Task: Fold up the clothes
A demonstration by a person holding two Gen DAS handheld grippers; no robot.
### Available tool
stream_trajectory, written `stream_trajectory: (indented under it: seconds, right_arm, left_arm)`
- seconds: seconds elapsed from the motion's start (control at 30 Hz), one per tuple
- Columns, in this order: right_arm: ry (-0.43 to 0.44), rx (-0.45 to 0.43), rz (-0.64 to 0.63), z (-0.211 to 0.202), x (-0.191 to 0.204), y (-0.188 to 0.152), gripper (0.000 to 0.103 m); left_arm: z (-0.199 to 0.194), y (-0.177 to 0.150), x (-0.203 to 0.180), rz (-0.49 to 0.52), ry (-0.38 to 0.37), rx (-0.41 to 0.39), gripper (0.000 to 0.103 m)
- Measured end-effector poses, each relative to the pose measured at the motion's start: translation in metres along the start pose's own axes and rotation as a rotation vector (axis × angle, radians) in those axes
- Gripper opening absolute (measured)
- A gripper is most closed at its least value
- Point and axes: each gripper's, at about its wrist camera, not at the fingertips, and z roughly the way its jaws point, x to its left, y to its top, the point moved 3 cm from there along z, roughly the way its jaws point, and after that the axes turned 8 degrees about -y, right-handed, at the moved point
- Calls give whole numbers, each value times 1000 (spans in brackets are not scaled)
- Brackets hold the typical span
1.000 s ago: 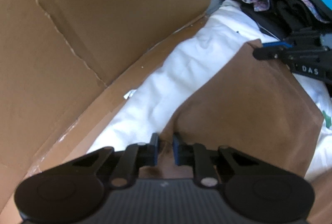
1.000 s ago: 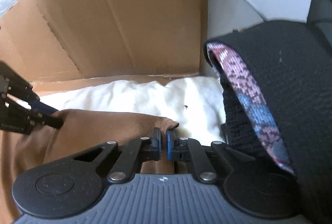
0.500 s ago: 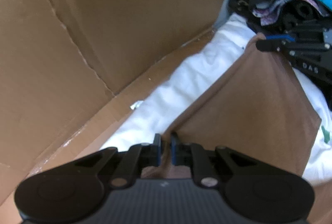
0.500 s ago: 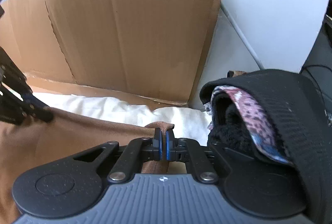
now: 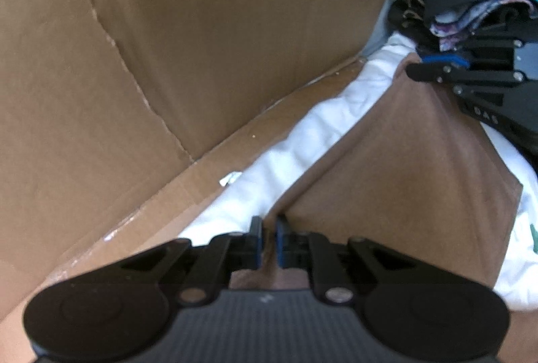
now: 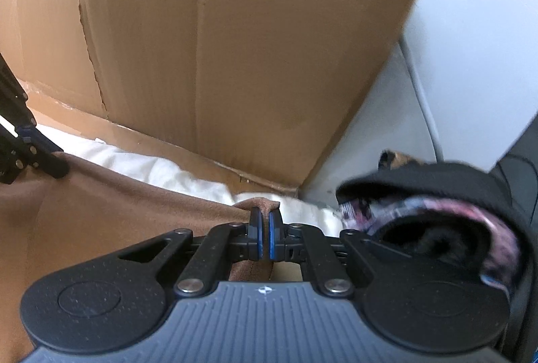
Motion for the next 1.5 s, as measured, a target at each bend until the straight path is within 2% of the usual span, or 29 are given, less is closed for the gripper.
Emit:
stream_trajectory:
  seconds: [0.1,0.23,0.27,0.3,0.37,0.43,0.57,0.77,0.87,1.03,1.3,1.5]
  right_arm:
    - [0,2,-44,8,4,7,2]
    - [39,25,-67,17,3,13,6]
    - [49,22,-60,16,1,15,16]
    - [60,18,-43,14,-2,16,19]
    - [95,3,8,7,-6,20,33]
    - [138,-20,40,-4,-9,20,40]
    - [191,-56,82,-42,-16,8,41]
    - [229,-44,130,-77,-19,-28,41]
    - [226,-31,153,-88,-21,-43,40]
    - [177,2,220,-104,-19,-74,39]
    - [118,109,421,-97,-17,-116,38]
    - [103,171,544,-92,-24,-134,37]
  left_arm:
    - [1,0,0,-16,8,-3,11]
    - [-1,2,2,-56,31,-3,23]
    - [-3,3,3,-62,45,-8,32]
    - [-6,4,3,-65,54,-18,38]
    - [-11,5,4,-75,59,-37,39]
    - [-15,5,5,-87,55,-53,39]
    - [-24,2,4,-99,67,-80,39]
    - [-30,-10,0,-132,80,-80,39]
    - [-36,-15,-6,-135,100,-83,39]
    - [-38,-20,-20,-102,91,-87,39]
    - [-28,-5,-42,-64,62,-109,39]
    - [-25,25,-51,-16,40,-116,39]
